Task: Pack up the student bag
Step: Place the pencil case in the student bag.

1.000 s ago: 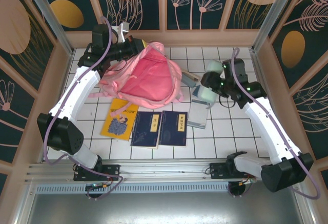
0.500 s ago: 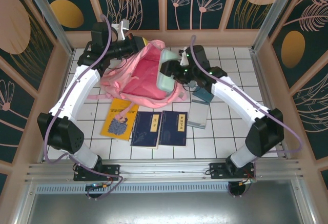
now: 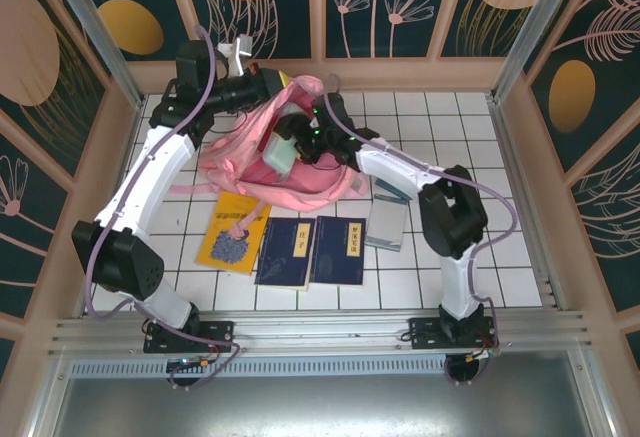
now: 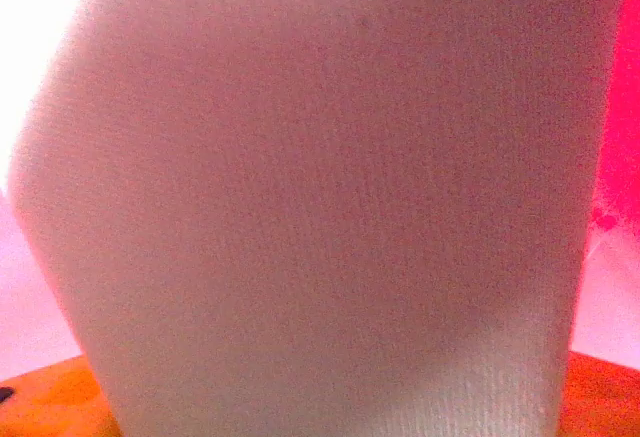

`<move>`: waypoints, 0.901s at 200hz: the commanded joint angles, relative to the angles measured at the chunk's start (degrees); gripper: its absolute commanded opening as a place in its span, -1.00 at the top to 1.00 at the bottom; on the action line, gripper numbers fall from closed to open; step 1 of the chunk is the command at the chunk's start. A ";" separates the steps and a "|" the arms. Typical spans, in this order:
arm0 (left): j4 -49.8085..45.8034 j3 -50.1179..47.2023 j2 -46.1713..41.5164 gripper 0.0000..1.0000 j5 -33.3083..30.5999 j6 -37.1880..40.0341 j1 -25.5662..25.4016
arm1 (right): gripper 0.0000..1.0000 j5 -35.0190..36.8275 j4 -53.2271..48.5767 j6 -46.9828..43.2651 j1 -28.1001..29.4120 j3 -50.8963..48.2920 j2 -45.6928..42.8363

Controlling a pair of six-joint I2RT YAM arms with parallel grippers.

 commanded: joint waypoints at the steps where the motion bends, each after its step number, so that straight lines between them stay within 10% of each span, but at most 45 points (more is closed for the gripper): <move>1: 8.35 5.11 -1.50 1.00 3.62 -1.88 -0.05 | -0.52 7.46 4.28 8.06 0.61 4.89 3.49; 32: 8.94 5.58 -0.97 1.00 4.58 -2.54 -0.05 | -0.97 7.85 6.71 7.82 0.03 16.63 14.16; 117: 6.07 5.47 -0.63 1.00 2.67 0.57 0.03 | -0.98 7.97 2.50 -8.40 0.36 16.99 8.65; 180: 3.00 4.28 -2.35 1.00 -1.36 3.35 1.04 | -0.50 9.02 3.80 -29.23 1.35 -0.09 -9.53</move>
